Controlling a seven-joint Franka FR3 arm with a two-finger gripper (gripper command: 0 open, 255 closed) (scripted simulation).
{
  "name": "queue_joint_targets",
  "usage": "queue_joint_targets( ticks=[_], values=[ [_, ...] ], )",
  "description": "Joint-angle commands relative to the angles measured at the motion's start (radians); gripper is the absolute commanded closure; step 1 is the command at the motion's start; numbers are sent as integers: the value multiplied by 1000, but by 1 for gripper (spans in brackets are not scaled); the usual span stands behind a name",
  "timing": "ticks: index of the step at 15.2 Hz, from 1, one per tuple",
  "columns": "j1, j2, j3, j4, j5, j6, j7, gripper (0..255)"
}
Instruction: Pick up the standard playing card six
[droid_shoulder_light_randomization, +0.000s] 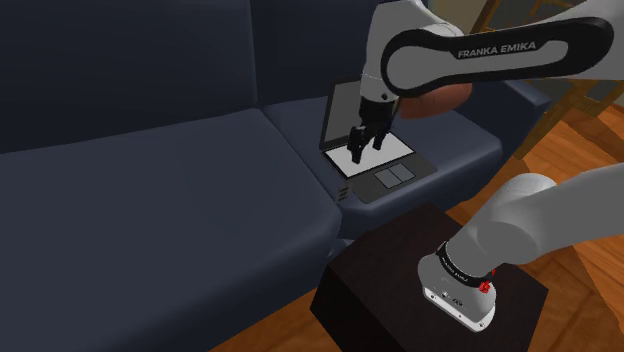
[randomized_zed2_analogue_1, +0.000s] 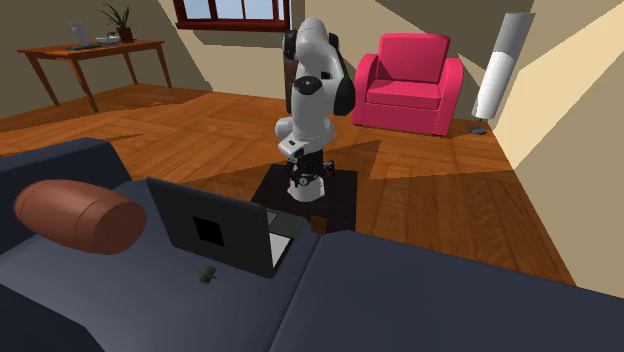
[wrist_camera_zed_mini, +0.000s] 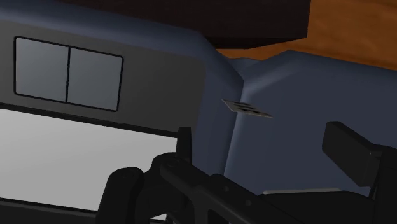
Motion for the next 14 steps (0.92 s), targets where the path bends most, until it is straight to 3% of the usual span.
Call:
queue_joint_targets(
  ticks=[1,5,14],
  values=[
    [4,48,20,-23,12,62,26,0],
    [8,181,57,-37,26,185,78,0],
    [7,265,70,-86,23,316,85,0]
  ],
)
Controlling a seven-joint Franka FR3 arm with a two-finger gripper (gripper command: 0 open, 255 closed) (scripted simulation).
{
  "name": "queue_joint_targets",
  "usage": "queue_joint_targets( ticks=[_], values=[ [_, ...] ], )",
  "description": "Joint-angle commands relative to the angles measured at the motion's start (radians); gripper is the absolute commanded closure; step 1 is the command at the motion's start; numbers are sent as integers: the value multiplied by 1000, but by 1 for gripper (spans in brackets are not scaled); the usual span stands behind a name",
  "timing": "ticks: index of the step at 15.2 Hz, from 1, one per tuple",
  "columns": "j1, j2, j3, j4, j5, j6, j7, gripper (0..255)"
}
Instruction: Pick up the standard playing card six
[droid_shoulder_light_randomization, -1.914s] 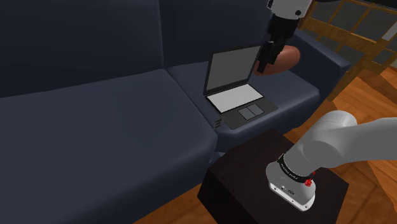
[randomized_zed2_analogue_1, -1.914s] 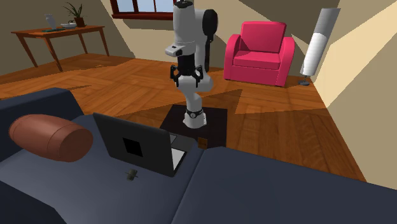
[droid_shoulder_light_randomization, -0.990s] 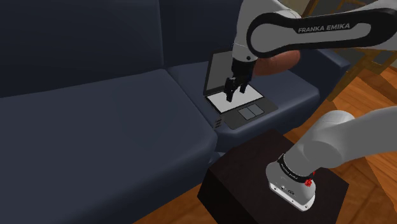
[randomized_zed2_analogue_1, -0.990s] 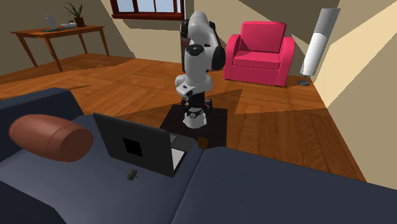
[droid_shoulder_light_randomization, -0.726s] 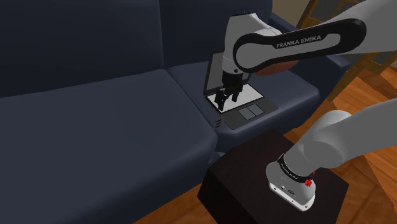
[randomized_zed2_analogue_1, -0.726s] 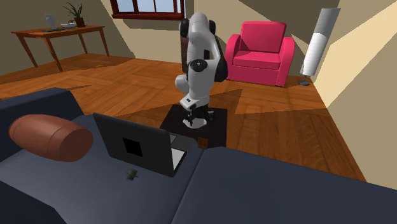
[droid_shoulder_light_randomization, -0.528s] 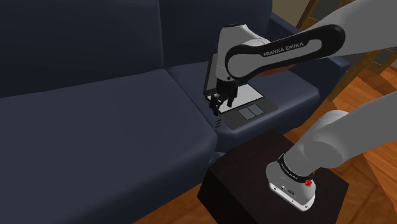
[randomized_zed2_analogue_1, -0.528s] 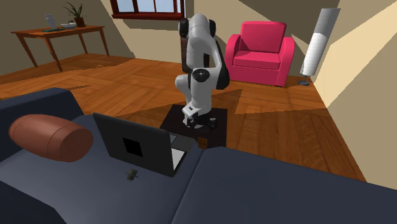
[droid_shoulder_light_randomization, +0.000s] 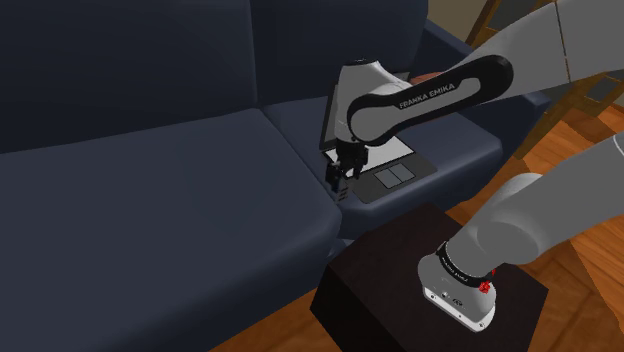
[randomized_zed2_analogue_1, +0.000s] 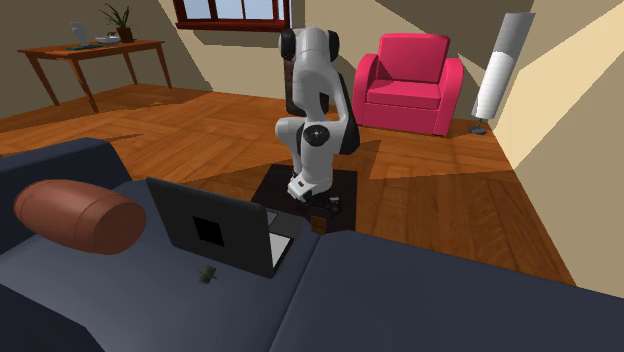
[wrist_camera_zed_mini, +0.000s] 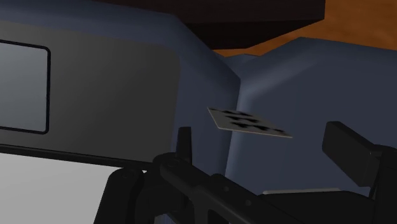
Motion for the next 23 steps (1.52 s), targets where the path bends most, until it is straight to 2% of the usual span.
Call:
queue_joint_targets(
  ticks=[1,2,11,23],
  values=[
    [-1,10,1,-2,-1,12,1,0],
    [-1,11,1,0,-2,11,1,255],
    [-1,10,1,-2,-1,12,1,255],
    [1,-95,-15,81,1,-175,-2,255]
  ],
)
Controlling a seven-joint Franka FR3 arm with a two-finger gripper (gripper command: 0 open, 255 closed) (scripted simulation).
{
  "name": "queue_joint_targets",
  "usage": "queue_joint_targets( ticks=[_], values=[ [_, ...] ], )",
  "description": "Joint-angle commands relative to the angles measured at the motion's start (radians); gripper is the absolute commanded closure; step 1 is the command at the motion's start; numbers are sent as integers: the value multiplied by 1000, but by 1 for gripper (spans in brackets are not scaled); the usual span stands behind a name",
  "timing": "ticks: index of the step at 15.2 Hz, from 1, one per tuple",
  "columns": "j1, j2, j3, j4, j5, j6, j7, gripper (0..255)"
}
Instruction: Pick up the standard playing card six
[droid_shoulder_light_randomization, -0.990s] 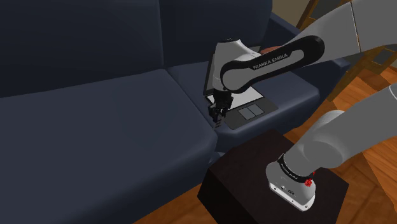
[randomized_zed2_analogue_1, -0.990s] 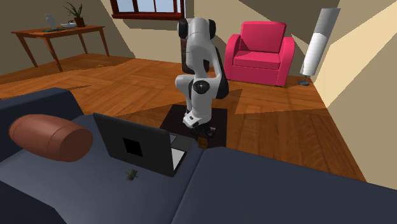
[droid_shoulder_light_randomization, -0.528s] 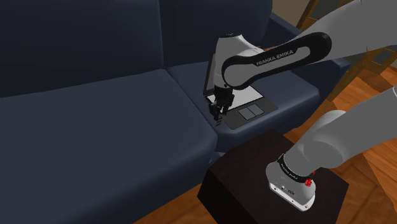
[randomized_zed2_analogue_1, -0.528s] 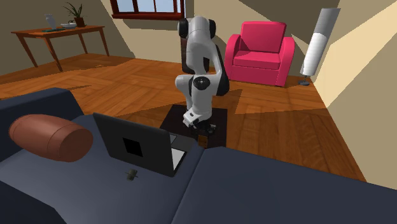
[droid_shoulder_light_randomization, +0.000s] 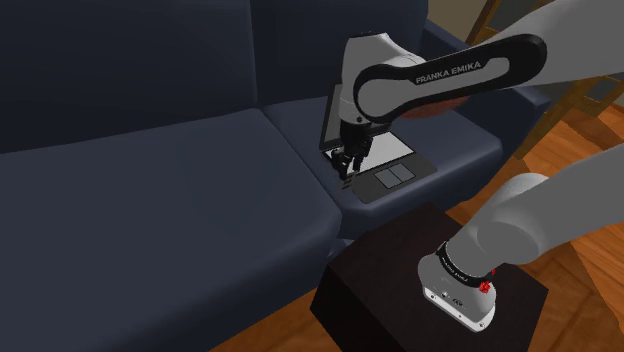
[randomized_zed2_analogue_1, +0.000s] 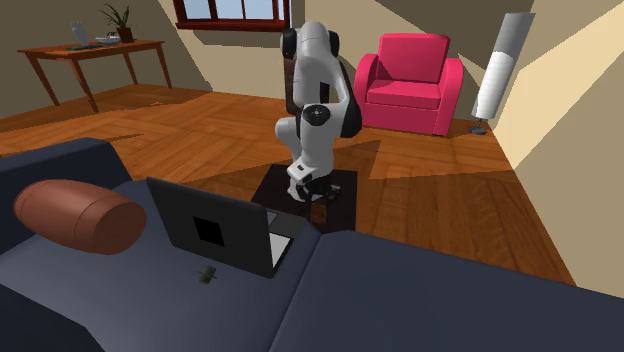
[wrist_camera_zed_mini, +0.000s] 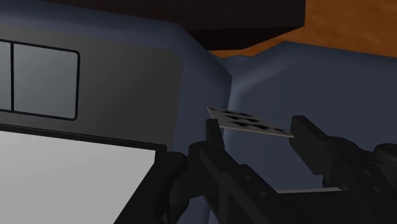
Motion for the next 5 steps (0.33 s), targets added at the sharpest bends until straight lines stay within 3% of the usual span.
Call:
queue_joint_targets(
  ticks=[1,5],
  values=[
    [0,-13,-3,19,-1,-33,0,255],
    [0,-27,-6,37,-2,-65,0,255]
  ],
)
